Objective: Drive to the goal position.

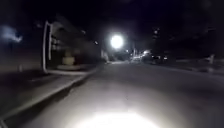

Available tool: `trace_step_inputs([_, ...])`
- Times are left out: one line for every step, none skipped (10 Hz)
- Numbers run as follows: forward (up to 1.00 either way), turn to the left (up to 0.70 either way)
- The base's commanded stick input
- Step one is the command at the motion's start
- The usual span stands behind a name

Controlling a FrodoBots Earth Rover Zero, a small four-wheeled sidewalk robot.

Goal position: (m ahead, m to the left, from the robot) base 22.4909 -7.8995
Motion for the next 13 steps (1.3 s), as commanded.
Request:
trace_step_inputs([1.0,0.0])
trace_step_inputs([1.0,0.0])
trace_step_inputs([1.0,0.0])
trace_step_inputs([1.0,0.0])
trace_step_inputs([1.0,0.0])
trace_step_inputs([1.0,0.0])
trace_step_inputs([1.0,0.0])
trace_step_inputs([1.0,0.0])
trace_step_inputs([1.0,0.0])
trace_step_inputs([1.0,0.0])
trace_step_inputs([1.0,0.0])
trace_step_inputs([1.0,0.0])
trace_step_inputs([1.0,0.0])
